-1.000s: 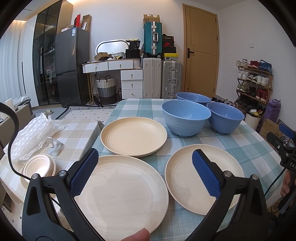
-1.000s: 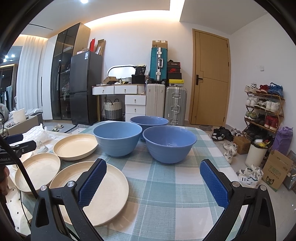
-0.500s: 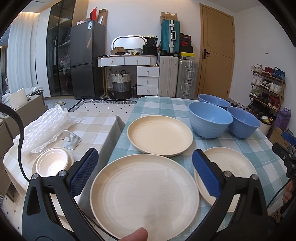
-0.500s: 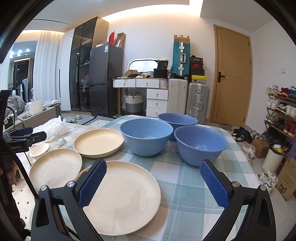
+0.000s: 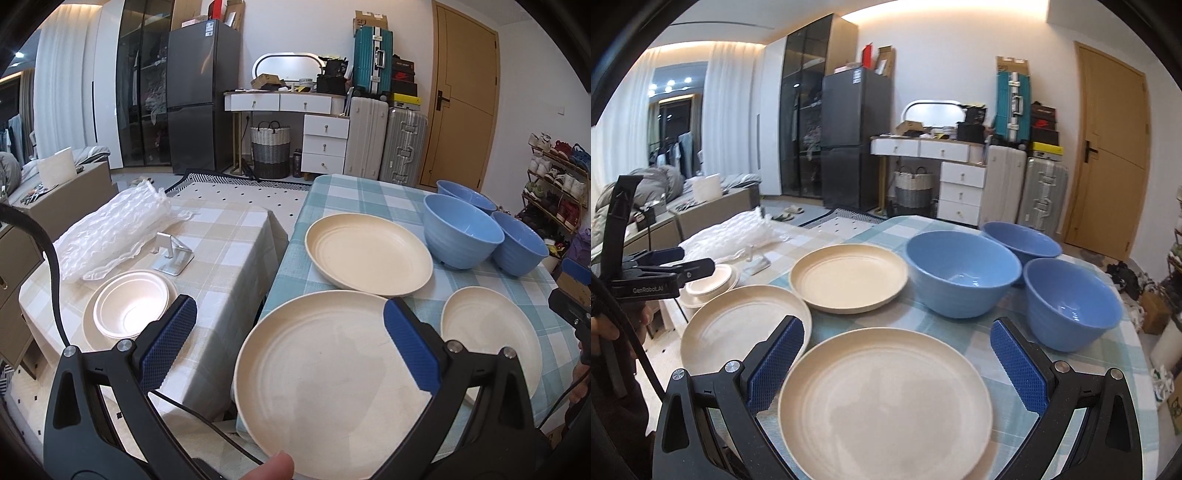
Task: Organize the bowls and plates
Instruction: 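Move the left tool to a large cream plate rim while the right tool approaches another plate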
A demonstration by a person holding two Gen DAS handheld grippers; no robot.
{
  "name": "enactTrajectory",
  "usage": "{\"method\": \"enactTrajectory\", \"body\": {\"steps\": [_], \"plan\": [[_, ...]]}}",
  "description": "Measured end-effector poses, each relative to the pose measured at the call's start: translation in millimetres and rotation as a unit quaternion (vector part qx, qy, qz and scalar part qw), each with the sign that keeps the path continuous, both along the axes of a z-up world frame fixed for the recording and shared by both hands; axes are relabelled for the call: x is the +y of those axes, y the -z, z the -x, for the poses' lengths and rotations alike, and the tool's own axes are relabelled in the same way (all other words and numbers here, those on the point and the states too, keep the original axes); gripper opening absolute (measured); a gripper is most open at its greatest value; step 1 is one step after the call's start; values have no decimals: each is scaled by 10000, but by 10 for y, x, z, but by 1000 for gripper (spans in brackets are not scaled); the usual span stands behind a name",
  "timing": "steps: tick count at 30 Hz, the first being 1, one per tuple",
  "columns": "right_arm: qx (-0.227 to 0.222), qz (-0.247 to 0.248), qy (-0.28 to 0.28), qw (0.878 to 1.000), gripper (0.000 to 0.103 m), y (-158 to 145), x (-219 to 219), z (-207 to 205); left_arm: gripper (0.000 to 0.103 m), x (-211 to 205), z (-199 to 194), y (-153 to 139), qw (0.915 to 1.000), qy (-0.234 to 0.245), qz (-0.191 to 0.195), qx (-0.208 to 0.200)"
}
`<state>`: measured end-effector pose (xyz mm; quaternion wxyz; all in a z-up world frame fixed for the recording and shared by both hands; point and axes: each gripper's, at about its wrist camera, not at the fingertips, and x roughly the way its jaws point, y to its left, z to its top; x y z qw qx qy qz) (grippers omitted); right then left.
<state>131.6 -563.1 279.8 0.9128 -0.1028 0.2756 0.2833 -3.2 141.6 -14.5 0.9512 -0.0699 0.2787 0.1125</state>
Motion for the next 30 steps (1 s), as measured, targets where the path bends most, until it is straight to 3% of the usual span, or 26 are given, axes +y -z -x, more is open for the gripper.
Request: {"method": "enactTrajectory", "body": {"steps": [6,16,30], "plan": [[338,73,-518,9981,103,34,337,-163,101,53,-34,100,9997,-73,8,221],[664,188,-905,9935,103,172,849,-333,101,148,-112,221,9990,-203,50,391],[893,488,-1146,9882,103,283,1068,-405,101,216,-172,266,9983,-41,88,570]]}}
